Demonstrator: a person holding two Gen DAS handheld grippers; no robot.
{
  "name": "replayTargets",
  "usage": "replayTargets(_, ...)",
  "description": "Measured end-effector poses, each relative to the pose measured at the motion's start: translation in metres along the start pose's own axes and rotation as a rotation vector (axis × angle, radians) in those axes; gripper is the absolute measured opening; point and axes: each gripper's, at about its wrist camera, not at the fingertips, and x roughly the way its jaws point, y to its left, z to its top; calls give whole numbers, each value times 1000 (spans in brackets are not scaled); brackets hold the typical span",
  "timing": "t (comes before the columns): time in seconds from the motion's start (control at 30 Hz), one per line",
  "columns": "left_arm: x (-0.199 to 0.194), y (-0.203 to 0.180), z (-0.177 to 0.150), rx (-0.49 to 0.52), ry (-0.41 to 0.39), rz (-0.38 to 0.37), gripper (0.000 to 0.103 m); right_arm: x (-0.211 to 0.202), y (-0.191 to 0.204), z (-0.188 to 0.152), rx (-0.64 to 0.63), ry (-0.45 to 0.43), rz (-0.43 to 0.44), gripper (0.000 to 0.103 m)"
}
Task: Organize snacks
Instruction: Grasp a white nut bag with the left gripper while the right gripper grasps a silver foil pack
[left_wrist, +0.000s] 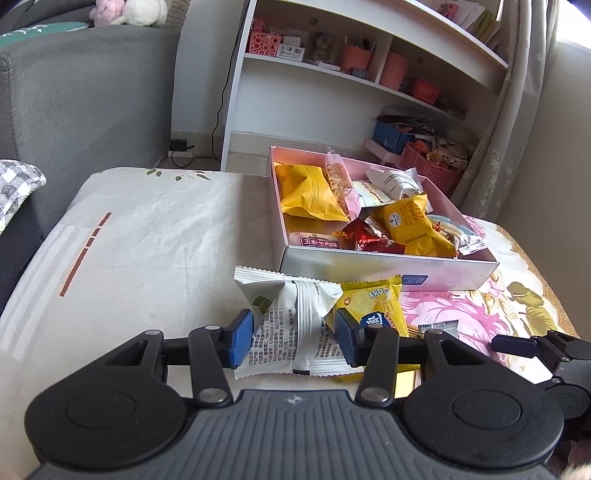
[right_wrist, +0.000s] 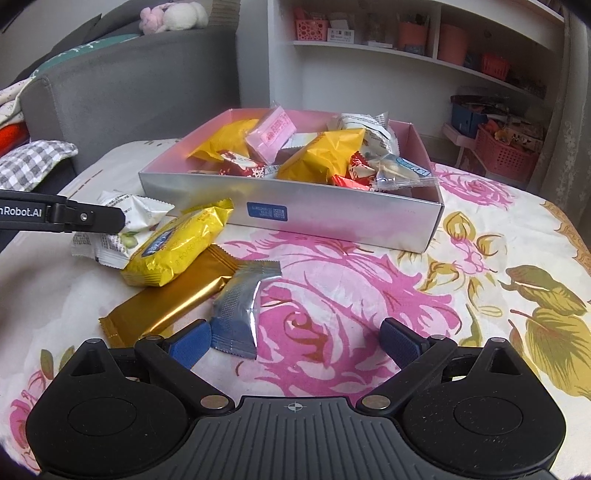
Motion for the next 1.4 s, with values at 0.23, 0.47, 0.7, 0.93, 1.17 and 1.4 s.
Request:
replayTargets(0.23,-6,9,2,-15,-7,23,40,-3,-14,2,56,-1,-5,99)
replayTargets(0.47,0,0,-1,14,12,9,47,1,4,4,3,-5,50,99)
replayTargets(0.7,8,-1,-6,5,43,20,48,6,9,9,10,-16,43,95)
replayTargets(0.93,7,-1,-5,-15,39,36,42,5,10,13,19,-24,51,80)
replayTargets(1.17,4,-1,-2,-29,38,49,32,3,10,16,20,-30,56,47)
replayTargets(1.4,0,-3,0,-34,33,54,26,-1,10,18,22,-30,79,28)
